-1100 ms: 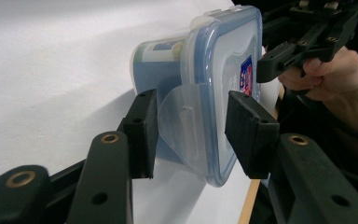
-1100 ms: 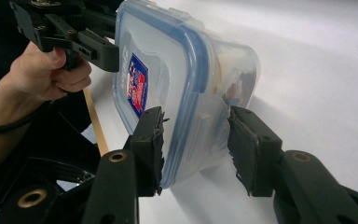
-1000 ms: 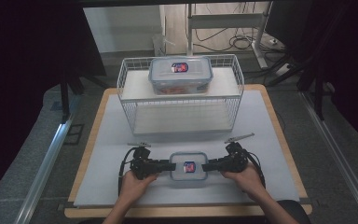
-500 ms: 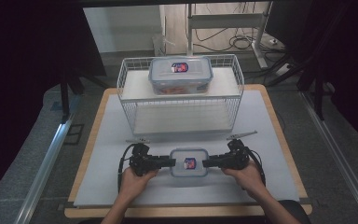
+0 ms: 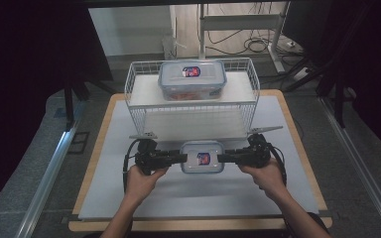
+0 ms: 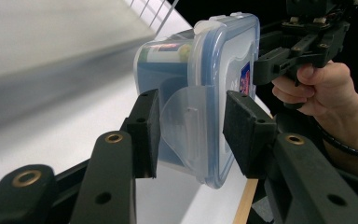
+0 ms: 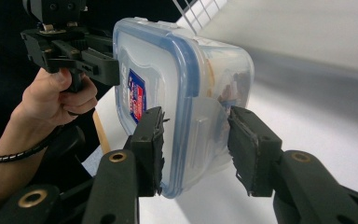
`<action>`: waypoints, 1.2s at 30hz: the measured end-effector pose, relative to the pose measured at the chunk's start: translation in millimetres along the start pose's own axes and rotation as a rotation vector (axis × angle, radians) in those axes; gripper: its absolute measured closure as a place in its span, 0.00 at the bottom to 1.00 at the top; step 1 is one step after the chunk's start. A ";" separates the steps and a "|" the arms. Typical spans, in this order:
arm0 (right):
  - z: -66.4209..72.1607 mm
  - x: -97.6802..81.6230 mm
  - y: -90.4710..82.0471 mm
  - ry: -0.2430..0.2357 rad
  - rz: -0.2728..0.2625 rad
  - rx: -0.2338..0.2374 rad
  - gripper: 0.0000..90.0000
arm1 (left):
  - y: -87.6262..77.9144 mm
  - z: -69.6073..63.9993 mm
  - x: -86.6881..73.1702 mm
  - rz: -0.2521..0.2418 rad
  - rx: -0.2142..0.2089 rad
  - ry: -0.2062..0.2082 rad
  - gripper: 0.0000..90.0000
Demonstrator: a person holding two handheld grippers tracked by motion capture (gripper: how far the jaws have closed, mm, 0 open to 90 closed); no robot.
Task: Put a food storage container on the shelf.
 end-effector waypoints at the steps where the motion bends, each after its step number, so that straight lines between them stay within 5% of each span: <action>1: 1.7 5.0 -2.1 -0.014 -0.006 -0.002 0.63 | -1.2 -1.4 3.4 -0.005 -0.002 0.007 0.63; 18: 13.8 63.6 -15.2 -0.038 -0.076 0.029 0.64 | -26.5 -14.8 54.6 -0.046 0.014 0.030 0.63; 36: 23.9 104.0 -30.1 -0.055 -0.114 0.024 0.64 | -40.3 -29.4 98.4 -0.065 0.020 0.055 0.63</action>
Point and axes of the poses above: each handheld gripper's, and its own axes: y roughly forward along the jaws, x roughly out of its top, z roughly to its left, the point moved 4 cm from there along y, roughly forward along the jaws, and after that the axes turned 3 degrees about -y, right-handed, at the moved point
